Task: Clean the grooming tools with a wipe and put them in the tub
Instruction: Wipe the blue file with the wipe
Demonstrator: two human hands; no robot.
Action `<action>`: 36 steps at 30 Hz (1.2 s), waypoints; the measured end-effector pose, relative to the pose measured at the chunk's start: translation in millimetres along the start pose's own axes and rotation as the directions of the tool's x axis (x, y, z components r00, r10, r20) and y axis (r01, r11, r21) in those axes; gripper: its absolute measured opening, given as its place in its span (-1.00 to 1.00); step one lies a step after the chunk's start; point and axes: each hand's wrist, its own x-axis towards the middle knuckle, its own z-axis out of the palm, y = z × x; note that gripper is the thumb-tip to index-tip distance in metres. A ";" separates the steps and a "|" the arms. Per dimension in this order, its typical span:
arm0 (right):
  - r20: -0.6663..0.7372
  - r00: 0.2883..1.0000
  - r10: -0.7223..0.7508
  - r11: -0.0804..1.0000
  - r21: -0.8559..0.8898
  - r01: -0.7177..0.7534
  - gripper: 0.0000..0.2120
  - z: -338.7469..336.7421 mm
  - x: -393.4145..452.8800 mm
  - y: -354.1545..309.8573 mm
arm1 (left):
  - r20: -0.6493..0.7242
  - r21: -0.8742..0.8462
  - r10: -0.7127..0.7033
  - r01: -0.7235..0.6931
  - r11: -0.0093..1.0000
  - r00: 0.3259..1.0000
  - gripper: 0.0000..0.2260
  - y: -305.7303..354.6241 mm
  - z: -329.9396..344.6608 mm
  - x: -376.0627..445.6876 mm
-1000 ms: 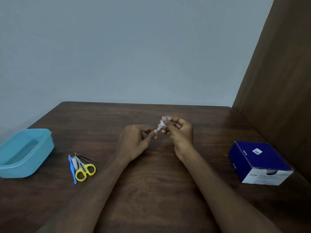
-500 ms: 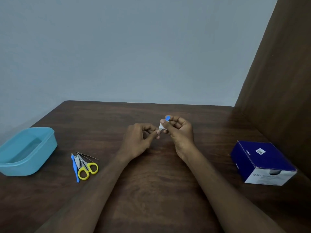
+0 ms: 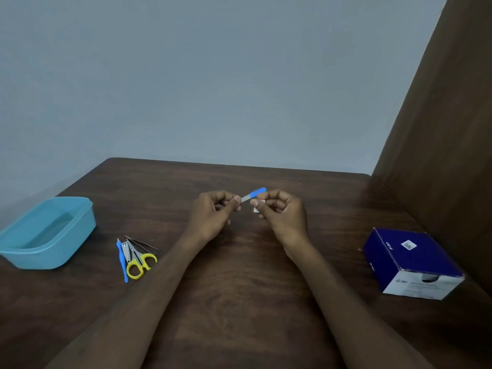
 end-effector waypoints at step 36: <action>0.061 0.996 0.065 0.986 -0.160 -0.055 -0.81 65.8 -110.5 -38.3 | -0.084 -0.024 -0.016 0.014 1.000 0.996 -0.86 30.6 -62.1 -100.7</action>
